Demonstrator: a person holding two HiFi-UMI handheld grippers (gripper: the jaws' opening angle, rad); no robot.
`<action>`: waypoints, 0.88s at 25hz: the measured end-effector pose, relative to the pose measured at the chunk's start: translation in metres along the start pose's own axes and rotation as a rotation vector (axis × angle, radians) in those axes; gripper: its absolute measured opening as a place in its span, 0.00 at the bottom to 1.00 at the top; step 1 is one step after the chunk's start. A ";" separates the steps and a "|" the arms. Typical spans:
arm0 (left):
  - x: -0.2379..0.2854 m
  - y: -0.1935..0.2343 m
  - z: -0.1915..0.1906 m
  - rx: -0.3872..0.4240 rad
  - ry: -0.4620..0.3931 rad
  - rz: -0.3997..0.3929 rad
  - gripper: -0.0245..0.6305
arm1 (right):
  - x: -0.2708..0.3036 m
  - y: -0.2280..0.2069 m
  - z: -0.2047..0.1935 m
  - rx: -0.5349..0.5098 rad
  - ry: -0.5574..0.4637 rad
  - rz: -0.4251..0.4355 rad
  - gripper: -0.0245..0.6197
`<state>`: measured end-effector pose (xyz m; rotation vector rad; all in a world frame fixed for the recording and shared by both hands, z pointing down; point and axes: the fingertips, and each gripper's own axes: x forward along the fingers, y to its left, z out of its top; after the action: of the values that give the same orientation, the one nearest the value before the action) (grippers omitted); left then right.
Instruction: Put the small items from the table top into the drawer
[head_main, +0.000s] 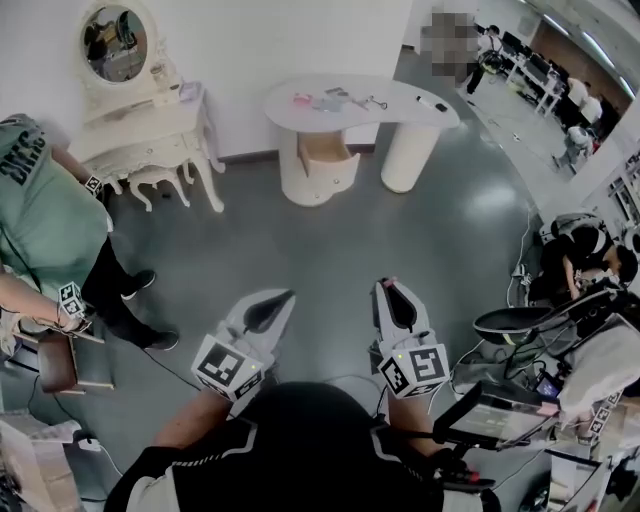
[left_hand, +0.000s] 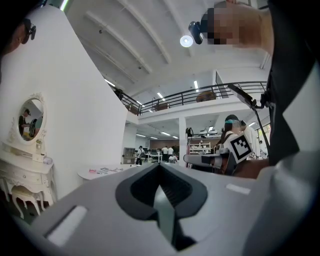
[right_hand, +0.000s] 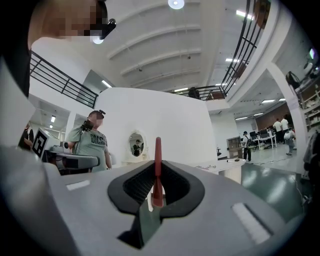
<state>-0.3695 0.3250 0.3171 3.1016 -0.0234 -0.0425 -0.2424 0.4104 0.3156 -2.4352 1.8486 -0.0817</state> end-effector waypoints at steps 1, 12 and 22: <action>0.000 0.001 -0.001 0.005 0.006 -0.006 0.04 | 0.001 0.001 0.000 0.002 -0.002 -0.002 0.10; -0.011 0.026 0.005 0.031 -0.027 -0.030 0.04 | 0.028 0.025 0.000 0.033 -0.003 0.017 0.10; -0.039 0.058 0.003 0.008 -0.034 -0.079 0.04 | 0.049 0.063 -0.006 0.030 0.000 -0.006 0.10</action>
<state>-0.4090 0.2674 0.3179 3.1082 0.0985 -0.0974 -0.2900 0.3460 0.3145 -2.4215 1.8263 -0.1090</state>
